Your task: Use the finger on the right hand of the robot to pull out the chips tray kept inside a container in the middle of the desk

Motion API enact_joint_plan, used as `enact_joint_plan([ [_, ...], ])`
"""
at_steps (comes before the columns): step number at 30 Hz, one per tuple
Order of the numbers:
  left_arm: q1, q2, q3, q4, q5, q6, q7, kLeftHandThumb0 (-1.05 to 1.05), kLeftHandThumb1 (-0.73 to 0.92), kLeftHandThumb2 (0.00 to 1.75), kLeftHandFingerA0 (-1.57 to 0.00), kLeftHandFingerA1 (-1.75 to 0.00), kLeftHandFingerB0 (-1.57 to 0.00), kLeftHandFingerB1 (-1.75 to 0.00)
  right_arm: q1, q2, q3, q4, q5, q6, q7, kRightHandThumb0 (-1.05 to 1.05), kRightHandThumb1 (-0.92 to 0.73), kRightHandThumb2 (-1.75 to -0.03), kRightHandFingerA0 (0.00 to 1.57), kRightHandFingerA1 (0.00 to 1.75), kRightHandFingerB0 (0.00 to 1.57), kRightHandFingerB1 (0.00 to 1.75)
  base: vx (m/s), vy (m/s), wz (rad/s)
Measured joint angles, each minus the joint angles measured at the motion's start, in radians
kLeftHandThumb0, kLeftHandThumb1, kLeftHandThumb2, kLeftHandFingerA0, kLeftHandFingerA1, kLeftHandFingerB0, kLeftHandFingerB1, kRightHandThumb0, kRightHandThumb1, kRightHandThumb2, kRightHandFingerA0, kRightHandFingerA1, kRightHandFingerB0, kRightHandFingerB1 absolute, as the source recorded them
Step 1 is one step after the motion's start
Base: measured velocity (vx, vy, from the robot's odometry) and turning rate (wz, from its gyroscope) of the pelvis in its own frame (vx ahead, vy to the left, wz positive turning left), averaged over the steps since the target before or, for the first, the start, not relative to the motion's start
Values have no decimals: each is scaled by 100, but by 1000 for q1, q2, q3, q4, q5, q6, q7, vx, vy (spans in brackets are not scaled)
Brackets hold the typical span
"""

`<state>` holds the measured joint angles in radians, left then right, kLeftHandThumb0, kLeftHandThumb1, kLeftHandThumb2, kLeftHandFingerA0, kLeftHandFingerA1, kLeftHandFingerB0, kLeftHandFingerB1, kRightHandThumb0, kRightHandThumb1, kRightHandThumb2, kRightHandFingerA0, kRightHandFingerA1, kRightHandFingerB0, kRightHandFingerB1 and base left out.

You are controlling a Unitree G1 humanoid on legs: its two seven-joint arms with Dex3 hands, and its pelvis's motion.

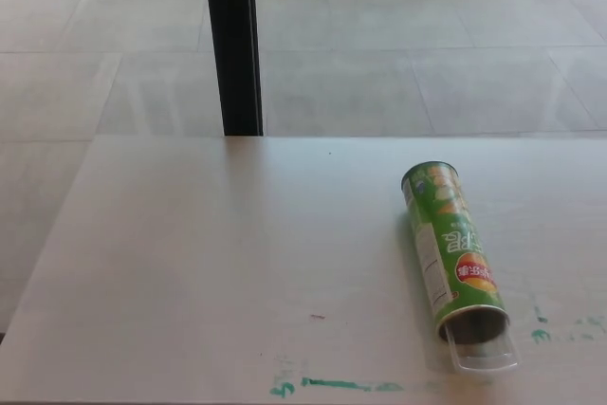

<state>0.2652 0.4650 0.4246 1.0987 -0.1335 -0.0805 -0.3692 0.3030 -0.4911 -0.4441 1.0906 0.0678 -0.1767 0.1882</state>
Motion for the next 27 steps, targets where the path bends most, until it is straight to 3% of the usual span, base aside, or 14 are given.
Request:
enact_joint_plan([
  [4, -9, 0, 14, 22, -12, -3, -33, -68, 71, 61, -33, -75, -39, -65, -12, -9, -96, -7, 54, -11, 27, -39, -69, -60, 57, 72, 45, 54, 0, 0, 0],
  [8, -8, 0, 21, 22, -20, -7, -57, -68, 73, 61, -30, -70, -33, -58, -39, -19, -182, -41, 102, -25, 37, -30, -67, -60, 66, 70, 47, 51, 0, 0, 0],
  [9, -6, 2, 22, 22, -23, -9, -65, -68, 57, 102, -32, -69, -34, -64, -50, -29, -198, -44, 112, -34, 37, -34, -66, -59, 70, 69, 48, 51, 0, 0, 0],
  [10, -6, 4, 23, 23, -26, -11, -70, -70, 58, 102, -34, -70, -28, -60, -68, -41, -213, -47, 121, -48, 37, -35, -65, -59, 73, 66, 51, 50, 0, 0, 0],
  [11, -6, 6, 22, 24, -27, -13, -74, -67, 73, 62, -32, -72, -35, -57, -82, -48, -229, -56, 130, -59, 37, -34, -64, -59, 76, 62, 54, 48, 0, 0, 0],
  [14, -8, 9, 22, 31, -31, -18, -82, -67, 73, 62, -32, -72, -36, -64, -119, -59, -273, -156, 159, -76, 34, -36, -62, -59, 73, 61, 51, 44, 0, 0, 0],
  [16, -11, 9, 22, 36, -33, -18, -85, -67, 72, 62, -33, -72, -35, -56, -134, -60, -287, -233, 172, -86, 35, -37, -64, -59, 72, 60, 54, 43, 0, 0, 0],
  [17, -12, 9, 22, 39, -34, -19, -85, -69, 70, 62, -30, -70, -37, -66, -138, -60, -290, -273, 175, -88, 34, -44, -60, -59, 81, 66, 54, 41, 0, 0, 0],
  [20, -12, 9, 22, 43, -35, -18, -86, -68, 71, 61, -31, -68, -37, -59, -146, -60, -290, -366, 175, -92, 34, -48, -60, -58, 85, 67, 55, 41, 0, 0, 0],
  [21, -12, 9, 22, 45, -35, -18, -86, -69, 57, 101, -31, -68, -32, -62, -149, -60, -290, -407, 175, -93, 34, -61, -50, -90, 87, 76, 47, 57, 0, 0, 0],
  [22, -12, 9, 22, 46, -35, -18, -86, -68, 69, 63, -30, -69, -30, -53, -150, -60, -290, -436, 174, -93, 34, -64, -51, -90, 85, 76, 47, 57, 0, 0, 0],
  [23, -12, 9, 22, 47, -35, -18, -86, -66, 73, 62, -32, -71, -33, -56, -152, -60, -289, -470, 174, -93, 34, -66, -53, -67, 84, 69, 46, 48, 0, 0, 0],
  [25, -13, 9, 22, 47, -35, -18, -86, -67, 72, 62, -33, -73, -34, -59, -153, -60, -286, -546, 172, -94, 34, -61, -60, -59, 85, 67, 50, 43, 0, 0, 0],
  [27, -13, 9, 22, 47, -35, -18, -86, -67, 71, 61, -33, -71, -43, -66, -153, -60, -281, -611, 171, -93, 34, -59, -48, -85, 80, 70, 41, 50, 0, 0, 0],
])
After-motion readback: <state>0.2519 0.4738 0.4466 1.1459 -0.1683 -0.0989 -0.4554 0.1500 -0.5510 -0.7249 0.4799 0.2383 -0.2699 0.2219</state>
